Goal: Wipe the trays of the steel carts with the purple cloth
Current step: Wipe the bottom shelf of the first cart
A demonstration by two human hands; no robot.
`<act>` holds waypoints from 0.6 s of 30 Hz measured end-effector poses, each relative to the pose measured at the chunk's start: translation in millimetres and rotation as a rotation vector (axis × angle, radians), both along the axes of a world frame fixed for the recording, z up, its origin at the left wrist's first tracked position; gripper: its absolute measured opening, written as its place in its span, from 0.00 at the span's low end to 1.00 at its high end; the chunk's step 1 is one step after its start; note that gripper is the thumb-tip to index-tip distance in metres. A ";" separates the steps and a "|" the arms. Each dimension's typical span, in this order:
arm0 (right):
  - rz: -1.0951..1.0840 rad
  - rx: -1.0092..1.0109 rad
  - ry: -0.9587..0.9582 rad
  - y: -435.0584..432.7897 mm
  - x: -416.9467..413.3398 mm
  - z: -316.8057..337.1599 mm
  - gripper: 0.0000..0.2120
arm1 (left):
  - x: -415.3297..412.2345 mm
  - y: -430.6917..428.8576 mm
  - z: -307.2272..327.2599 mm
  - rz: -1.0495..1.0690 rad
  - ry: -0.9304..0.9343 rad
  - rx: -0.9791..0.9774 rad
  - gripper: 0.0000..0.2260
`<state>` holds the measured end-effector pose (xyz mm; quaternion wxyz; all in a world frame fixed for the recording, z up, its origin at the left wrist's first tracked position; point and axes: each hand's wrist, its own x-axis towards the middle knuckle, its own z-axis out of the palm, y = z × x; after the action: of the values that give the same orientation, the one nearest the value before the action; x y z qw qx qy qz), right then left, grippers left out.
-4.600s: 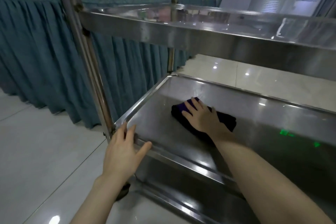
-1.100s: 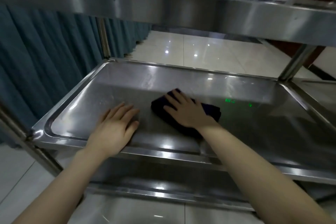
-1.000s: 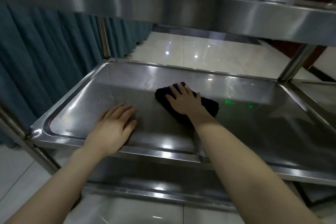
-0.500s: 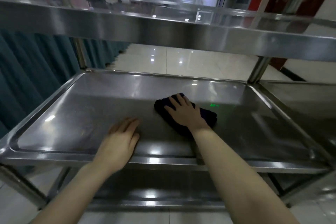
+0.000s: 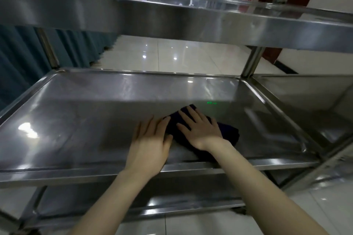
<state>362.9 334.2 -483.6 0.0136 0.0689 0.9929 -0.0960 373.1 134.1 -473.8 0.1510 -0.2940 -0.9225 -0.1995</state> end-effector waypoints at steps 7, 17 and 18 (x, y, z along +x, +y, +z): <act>-0.120 -0.003 -0.042 20.6 -57.8 10.1 0.29 | -0.4 2.0 -1.3 -0.038 0.092 -0.026 0.19; -0.024 0.006 -0.042 37.6 38.3 1.9 0.30 | 4.4 6.7 2.5 -0.041 0.045 -0.091 0.16; -0.056 0.007 -0.044 44.8 18.4 5.8 0.29 | 5.6 7.3 4.2 -0.042 0.038 -0.094 0.16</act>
<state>381.4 379.0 -477.8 0.0326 0.0987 0.9904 -0.0915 378.7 141.3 -469.6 0.1504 -0.3238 -0.9214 -0.1535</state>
